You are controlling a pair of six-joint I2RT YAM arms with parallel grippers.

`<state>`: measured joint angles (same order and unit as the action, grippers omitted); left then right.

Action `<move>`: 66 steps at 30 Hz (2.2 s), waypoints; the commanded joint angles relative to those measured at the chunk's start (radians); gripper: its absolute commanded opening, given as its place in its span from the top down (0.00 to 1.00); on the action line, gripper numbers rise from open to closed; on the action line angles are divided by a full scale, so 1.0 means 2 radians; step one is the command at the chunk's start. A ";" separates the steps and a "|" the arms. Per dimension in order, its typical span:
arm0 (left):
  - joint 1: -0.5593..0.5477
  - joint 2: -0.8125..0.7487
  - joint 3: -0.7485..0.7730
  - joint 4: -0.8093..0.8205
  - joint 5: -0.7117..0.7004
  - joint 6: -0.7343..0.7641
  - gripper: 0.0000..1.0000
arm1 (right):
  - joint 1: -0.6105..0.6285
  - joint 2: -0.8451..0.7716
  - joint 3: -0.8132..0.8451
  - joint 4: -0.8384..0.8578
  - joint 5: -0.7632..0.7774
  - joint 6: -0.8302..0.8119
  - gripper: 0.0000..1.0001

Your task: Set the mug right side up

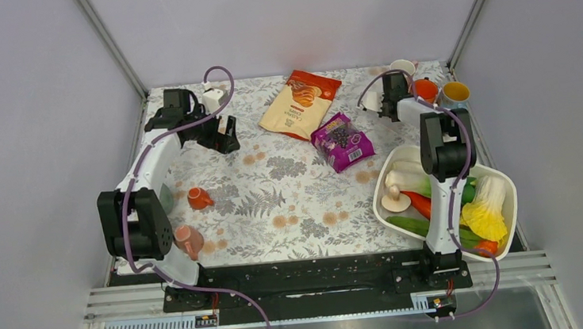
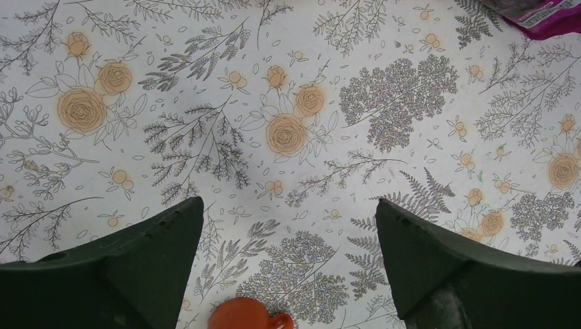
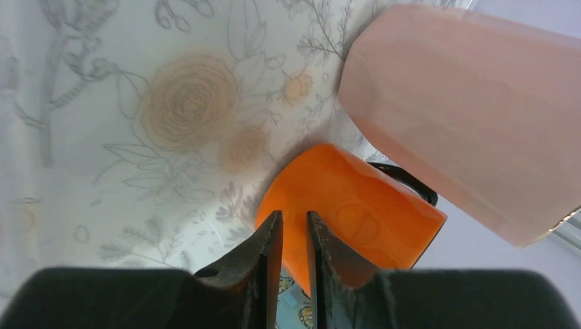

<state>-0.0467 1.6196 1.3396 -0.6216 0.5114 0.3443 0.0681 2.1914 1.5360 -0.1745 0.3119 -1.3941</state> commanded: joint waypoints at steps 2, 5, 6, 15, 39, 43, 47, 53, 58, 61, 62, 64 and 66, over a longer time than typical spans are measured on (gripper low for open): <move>0.004 0.009 0.029 0.000 0.004 0.007 0.01 | -0.015 0.014 0.025 0.011 0.020 -0.086 0.72; 0.004 0.011 0.033 0.000 0.005 0.006 0.01 | -0.017 0.020 0.025 0.017 0.016 -0.094 0.72; 0.004 0.011 0.033 -0.001 0.005 0.005 0.01 | -0.017 0.022 0.028 0.018 0.014 -0.095 0.72; 0.004 0.011 0.034 -0.002 0.004 0.005 0.01 | -0.029 0.053 0.066 0.031 0.011 -0.104 0.71; -0.022 0.016 0.110 -0.326 -0.055 0.325 0.02 | 0.041 -0.107 -0.036 0.066 -0.041 -0.018 0.28; -0.065 -0.009 0.011 -0.303 -0.163 0.403 0.09 | 0.055 -0.152 -0.032 0.051 -0.062 0.046 0.02; -0.088 -0.012 -0.043 -0.267 -0.226 0.455 0.25 | 0.063 -0.187 -0.035 0.047 -0.065 0.095 0.01; -0.086 0.029 -0.048 -0.231 -0.274 0.462 0.37 | 0.079 -0.230 -0.069 0.050 -0.084 0.110 0.00; -0.085 0.047 -0.069 -0.256 -0.258 0.480 0.23 | 0.085 -0.239 -0.092 0.055 -0.074 0.106 0.01; -0.086 0.059 -0.087 -0.244 -0.258 0.475 0.23 | 0.085 -0.242 -0.101 0.055 -0.079 0.107 0.01; -0.086 0.061 -0.093 -0.230 -0.263 0.470 0.23 | 0.085 -0.243 -0.104 0.055 -0.083 0.109 0.01; -0.085 0.065 -0.110 -0.197 -0.280 0.466 0.26 | 0.085 -0.245 -0.109 0.055 -0.089 0.111 0.01; -0.085 0.064 -0.129 -0.165 -0.301 0.474 0.32 | 0.086 -0.247 -0.113 0.054 -0.092 0.111 0.01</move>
<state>-0.2176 1.7435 1.1324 -1.0626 -0.0113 1.2640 0.2340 1.7477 1.3212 -0.0784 0.1616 -1.1988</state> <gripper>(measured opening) 0.724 0.993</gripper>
